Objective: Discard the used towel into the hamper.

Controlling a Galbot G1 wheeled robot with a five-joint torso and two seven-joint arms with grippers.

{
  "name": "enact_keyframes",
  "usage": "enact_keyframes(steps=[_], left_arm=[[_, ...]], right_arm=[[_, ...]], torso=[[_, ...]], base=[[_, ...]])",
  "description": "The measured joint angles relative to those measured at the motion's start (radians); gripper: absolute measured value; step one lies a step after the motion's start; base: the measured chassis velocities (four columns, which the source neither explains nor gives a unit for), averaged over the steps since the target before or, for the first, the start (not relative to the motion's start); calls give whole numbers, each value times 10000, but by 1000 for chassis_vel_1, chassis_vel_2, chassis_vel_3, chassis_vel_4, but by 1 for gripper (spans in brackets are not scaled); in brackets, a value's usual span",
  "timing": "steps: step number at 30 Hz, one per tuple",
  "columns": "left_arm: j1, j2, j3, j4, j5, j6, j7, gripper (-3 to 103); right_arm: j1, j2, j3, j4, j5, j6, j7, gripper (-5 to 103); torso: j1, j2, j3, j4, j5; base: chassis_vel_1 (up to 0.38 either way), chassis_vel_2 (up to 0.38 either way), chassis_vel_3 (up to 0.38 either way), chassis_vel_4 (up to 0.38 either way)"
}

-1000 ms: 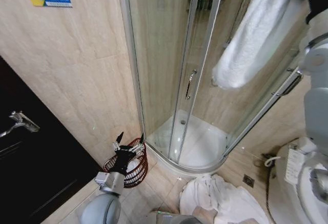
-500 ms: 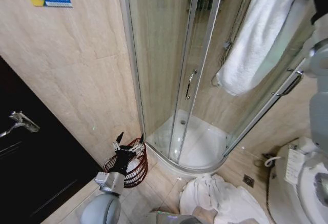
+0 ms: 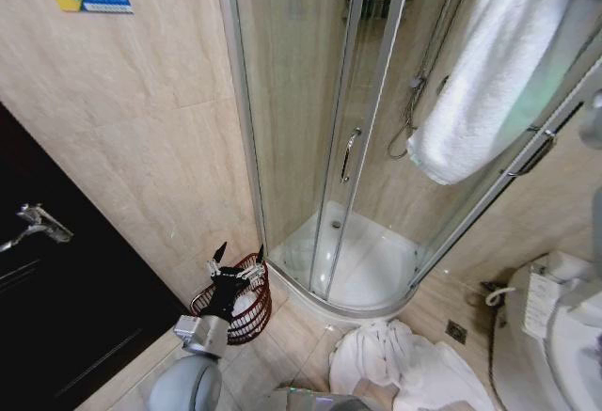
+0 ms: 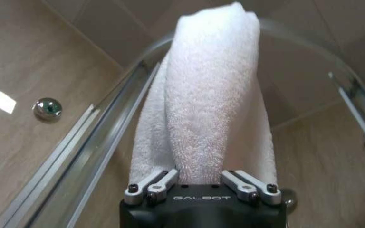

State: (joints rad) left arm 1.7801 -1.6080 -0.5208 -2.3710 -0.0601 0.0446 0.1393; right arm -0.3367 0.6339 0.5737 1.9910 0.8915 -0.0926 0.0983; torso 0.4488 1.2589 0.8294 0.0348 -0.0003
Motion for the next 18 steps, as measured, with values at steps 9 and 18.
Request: enact_keyframes(steps=[9, 18], left_arm=[[0, 0, 0, 0, 0, 0, 1, 100], [0, 1, 0, 0, 0, 0, 1, 100]], right_arm=[[-3663, -34, 2420, 1529, -1028, 596, -77, 11], [-6364, 692, 4259, 2507, -1054, 607, -411, 11]], torso=[[0, 1, -1, -1, 0], [0, 1, 0, 0, 4]], base=[[0, 0, 0, 0], [0, 0, 0, 0]])
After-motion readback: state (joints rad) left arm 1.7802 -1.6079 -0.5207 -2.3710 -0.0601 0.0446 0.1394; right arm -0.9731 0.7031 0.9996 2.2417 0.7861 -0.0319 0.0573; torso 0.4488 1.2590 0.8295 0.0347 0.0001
